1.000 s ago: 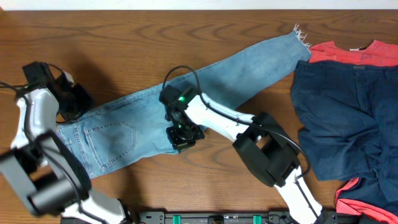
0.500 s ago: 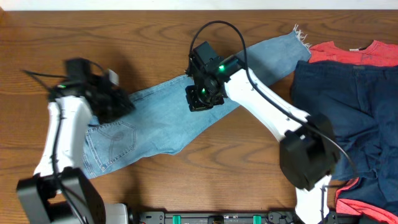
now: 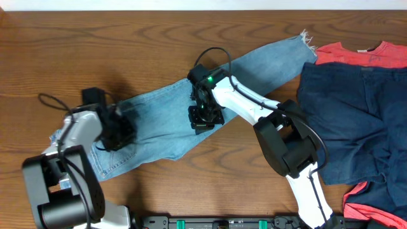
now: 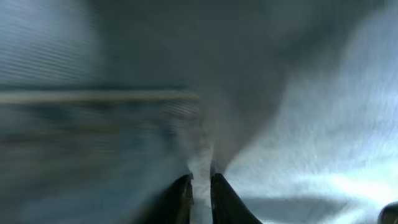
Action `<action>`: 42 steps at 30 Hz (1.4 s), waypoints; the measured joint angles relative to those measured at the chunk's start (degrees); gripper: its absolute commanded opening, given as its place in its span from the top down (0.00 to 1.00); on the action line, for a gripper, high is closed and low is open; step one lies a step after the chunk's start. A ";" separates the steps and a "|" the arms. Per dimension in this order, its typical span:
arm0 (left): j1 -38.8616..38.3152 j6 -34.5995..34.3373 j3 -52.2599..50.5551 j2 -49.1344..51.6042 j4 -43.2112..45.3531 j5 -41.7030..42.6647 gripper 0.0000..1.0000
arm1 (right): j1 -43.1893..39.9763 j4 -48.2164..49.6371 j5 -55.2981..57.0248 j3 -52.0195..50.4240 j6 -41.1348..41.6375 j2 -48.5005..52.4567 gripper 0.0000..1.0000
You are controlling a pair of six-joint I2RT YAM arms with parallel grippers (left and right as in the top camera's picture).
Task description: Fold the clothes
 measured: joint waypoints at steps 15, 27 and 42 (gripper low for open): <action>-2.69 5.70 8.04 -1.84 -15.39 9.09 0.83 | -0.72 -0.52 -0.11 0.00 0.90 0.00 0.99; 9.75 -7.37 -5.81 -3.67 -3.21 1.84 0.85 | -0.76 -0.44 -0.15 0.00 0.90 0.00 0.99; 31.80 -2.91 0.52 -2.86 -7.30 7.98 0.73 | -2.69 -0.28 -0.52 0.00 -2.91 0.28 0.99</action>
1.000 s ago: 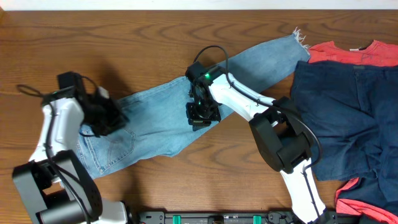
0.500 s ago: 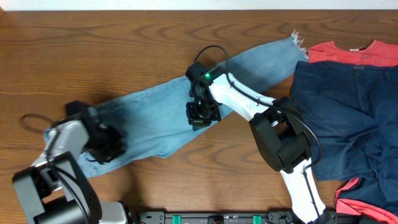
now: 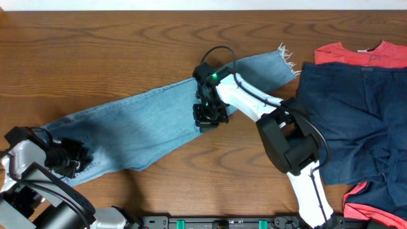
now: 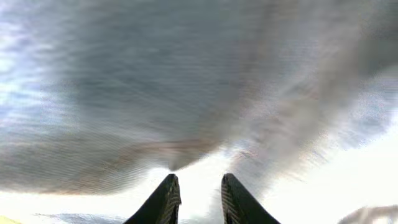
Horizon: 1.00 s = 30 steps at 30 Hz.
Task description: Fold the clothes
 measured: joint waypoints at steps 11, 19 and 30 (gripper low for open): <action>-10.27 7.13 5.70 -6.67 -1.16 4.20 0.73 | -13.42 7.56 -1.40 -0.46 -8.02 -11.32 0.92; -26.84 8.72 3.58 -6.73 1.75 -2.01 0.79 | -18.88 8.37 -7.08 -0.15 -11.91 -11.26 0.99; -29.53 1.01 -4.42 -1.73 4.92 -16.15 0.79 | -4.04 11.50 -7.87 -0.17 -14.78 -1.53 0.99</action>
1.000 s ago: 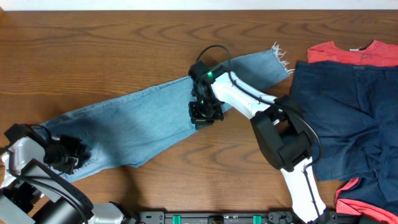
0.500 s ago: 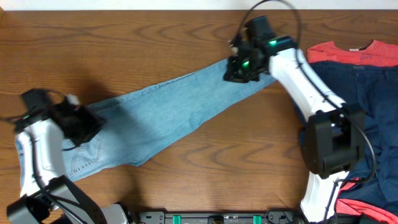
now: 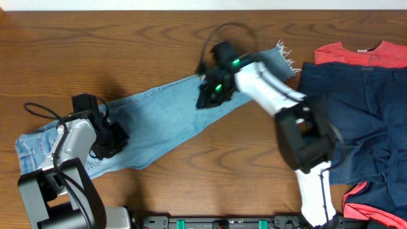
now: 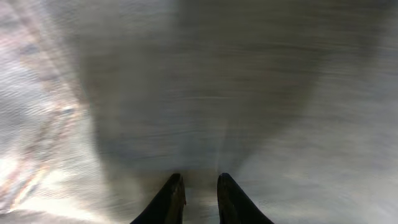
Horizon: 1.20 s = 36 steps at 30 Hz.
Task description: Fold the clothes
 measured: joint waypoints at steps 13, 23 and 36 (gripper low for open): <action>11.91 -2.84 -0.07 -0.07 0.87 -8.72 0.78 | -12.57 -1.62 5.55 0.52 8.90 2.54 0.98; 16.33 -2.99 -0.07 -0.09 2.29 -8.68 0.78 | -31.67 -0.42 5.20 0.52 8.44 2.54 0.97; 16.24 4.00 6.27 -0.98 0.72 12.31 0.78 | -46.64 -4.37 -3.48 -0.35 0.22 -3.08 0.61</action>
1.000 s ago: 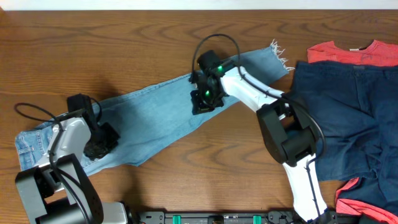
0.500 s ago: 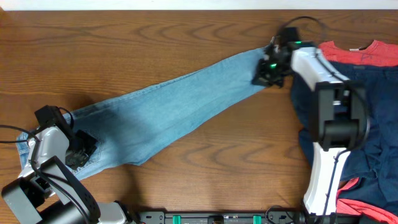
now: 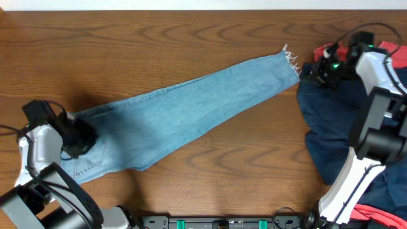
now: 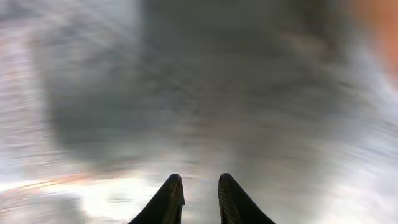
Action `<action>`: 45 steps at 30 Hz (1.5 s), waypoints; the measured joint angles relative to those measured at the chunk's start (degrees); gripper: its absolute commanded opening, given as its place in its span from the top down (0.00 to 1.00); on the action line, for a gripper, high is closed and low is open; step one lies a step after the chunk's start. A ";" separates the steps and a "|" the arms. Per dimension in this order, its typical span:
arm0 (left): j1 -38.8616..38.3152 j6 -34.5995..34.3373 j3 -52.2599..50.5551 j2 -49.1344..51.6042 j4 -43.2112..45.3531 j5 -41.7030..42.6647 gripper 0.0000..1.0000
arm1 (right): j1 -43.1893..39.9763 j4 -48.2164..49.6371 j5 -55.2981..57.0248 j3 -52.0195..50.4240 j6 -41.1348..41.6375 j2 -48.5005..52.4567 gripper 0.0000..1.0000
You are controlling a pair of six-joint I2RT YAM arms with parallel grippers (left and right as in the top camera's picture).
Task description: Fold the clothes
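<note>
Light blue jeans (image 3: 191,108) lie flat in a long diagonal, from the waist at lower left to the frayed hem (image 3: 289,60) at upper right. My left gripper (image 3: 79,137) hovers over the waist end. The left wrist view shows its fingers (image 4: 201,186) open over blurred denim (image 4: 186,93), with nothing between them. My right gripper (image 3: 321,69) is at the far right, on the upper left corner of a dark navy garment (image 3: 356,121). Its jaws are too small to read.
Red fabric (image 3: 372,213) peeks out from under the navy garment at the right edge. The wooden table (image 3: 127,51) spans the whole view. The right arm's links hang over the pile at the right.
My right gripper left the jeans leg and is now over the navy garment at far right. The left gripper has shifted left along the waist and stays open. The jeans lie straighter.
At first the jeans were bunched, with the left gripper shut on the waist and the right gripper on the leg. Then the waist was drawn out to the left. After that the left gripper was open over the waist. Now both have moved apart.
</note>
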 measured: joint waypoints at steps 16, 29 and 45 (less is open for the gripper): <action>-6.71 -4.31 -8.07 0.57 -0.42 -14.32 0.78 | 3.10 -6.12 5.42 0.13 -7.19 -7.65 0.46; 7.48 -9.57 -8.11 0.57 4.26 -18.86 0.78 | 9.51 -3.63 10.21 0.13 -16.79 -5.46 0.40; 7.65 1.49 -3.23 1.09 5.68 6.99 0.69 | 11.58 -2.47 3.32 0.46 -20.24 4.90 0.47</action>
